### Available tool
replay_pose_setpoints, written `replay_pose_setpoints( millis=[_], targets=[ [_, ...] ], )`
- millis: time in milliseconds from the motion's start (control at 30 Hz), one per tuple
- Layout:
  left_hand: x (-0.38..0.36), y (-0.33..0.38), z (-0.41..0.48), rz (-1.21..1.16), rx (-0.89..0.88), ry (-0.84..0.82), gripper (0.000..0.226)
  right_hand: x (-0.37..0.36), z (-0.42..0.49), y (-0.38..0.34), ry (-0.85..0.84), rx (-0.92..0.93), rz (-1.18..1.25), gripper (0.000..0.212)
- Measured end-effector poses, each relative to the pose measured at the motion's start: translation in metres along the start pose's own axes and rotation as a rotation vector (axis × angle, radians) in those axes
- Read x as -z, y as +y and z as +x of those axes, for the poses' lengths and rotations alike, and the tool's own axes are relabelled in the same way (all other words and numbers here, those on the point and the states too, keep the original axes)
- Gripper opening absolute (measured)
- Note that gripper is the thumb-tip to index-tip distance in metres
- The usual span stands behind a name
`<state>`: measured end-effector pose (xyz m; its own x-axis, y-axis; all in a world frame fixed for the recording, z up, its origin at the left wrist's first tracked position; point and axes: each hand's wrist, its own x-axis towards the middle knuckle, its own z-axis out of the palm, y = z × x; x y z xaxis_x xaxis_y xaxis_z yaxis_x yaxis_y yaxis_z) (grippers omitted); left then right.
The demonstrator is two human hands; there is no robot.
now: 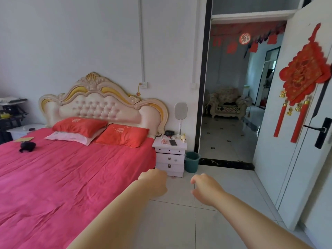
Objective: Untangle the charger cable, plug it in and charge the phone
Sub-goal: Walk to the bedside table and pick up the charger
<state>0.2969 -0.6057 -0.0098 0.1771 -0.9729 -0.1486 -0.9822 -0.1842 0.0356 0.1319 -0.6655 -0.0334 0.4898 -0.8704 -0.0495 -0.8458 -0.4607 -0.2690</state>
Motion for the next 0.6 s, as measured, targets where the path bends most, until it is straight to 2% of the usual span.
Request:
replay_pose_setpoints(
  millis=[367, 600],
  targets=[
    [0.036, -0.098, 0.217, -0.057, -0.067, -0.026, 0.040, 0.003, 0.228, -0.030, 0.030, -0.003, 0.022, 0.027],
    [0.034, -0.121, 0.338, -0.079, -0.094, -0.083, 0.046, -0.007, 0.346, -0.019, -0.009, -0.026, 0.001, 0.030]
  ],
)
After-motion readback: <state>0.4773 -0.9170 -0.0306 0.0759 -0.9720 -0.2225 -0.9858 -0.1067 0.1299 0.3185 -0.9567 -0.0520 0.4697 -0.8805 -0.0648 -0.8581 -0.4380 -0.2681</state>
